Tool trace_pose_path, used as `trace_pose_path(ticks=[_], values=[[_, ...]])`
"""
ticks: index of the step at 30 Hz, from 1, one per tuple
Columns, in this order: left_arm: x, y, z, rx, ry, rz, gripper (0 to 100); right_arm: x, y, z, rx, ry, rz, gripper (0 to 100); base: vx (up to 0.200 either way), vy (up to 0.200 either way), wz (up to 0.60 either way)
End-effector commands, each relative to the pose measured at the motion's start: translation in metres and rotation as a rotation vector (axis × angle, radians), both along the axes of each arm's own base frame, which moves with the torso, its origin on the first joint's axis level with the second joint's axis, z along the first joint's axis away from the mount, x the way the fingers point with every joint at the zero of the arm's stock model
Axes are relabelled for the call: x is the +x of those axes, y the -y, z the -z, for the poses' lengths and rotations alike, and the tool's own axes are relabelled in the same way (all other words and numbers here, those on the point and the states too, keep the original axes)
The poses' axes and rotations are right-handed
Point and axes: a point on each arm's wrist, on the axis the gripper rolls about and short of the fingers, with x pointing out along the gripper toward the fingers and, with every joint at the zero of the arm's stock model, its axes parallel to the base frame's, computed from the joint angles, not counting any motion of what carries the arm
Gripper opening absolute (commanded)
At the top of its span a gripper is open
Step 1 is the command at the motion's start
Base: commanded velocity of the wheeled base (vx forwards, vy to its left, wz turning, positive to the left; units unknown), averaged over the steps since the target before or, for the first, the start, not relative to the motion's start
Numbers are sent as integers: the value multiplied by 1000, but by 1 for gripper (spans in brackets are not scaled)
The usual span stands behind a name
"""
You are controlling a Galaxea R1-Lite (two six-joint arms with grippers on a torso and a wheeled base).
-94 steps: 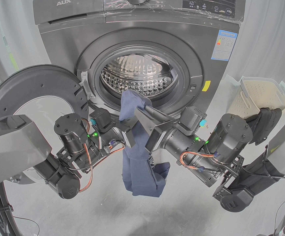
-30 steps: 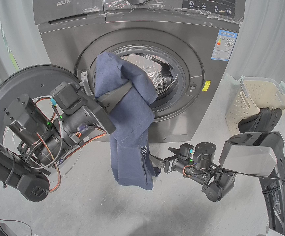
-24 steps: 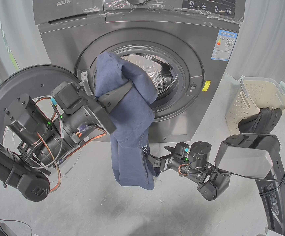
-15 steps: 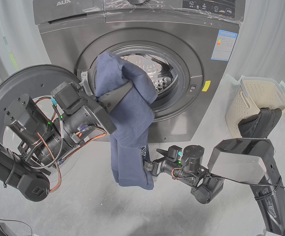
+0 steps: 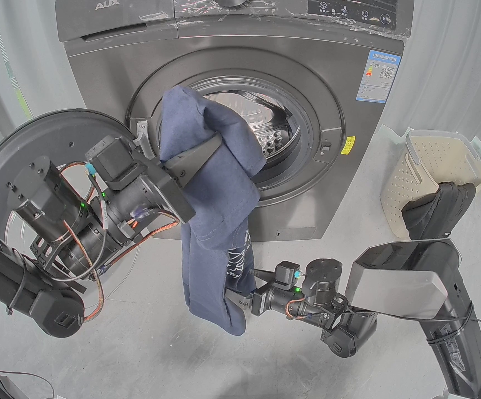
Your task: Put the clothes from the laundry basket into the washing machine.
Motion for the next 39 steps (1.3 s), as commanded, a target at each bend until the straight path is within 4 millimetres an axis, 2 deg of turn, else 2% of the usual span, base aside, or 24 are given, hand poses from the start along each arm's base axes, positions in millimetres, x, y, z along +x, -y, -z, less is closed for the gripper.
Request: trace_pose_path(ticks=[1,4,10,14,18,23,29,31,34,35,39], values=[[5,-3,-3,-7,12,-18,0,-11,4,-4,-14,-26,-30,100,0,0,0],[7,-2,-2,-8,11,-16,0,-20,-6,-5,-12,-27,-62,100,0,0,0],[7,-1,-4,-12,17,-15,0,-26,-28,-9,14,10,-99,100,0,0,0],[6,-2,-5,-15,21,-16,0,-26,-30,-10,17,17,-95,100,0,0,0],[5,-3,-7,-16,26,-18,0,-26,-19,-8,-6,-1,-48,100,0,0,0],[5,-2,-7,-17,27,-15,0,-25,30,-20,-58,-43,44,100,0,0,0],[4,-1,-6,-13,26,-5,0,2,64,-26,-56,-11,162,100,0,0,0],[4,-1,-6,-12,25,-4,0,15,68,-30,-40,27,188,100,0,0,0],[3,0,-5,-11,22,-2,0,30,67,-24,-32,41,206,100,0,0,0],[3,-1,-5,-10,21,-2,0,42,64,-15,-32,41,212,100,0,0,0],[3,0,-5,-10,22,1,0,55,58,3,-45,23,211,100,0,0,0]])
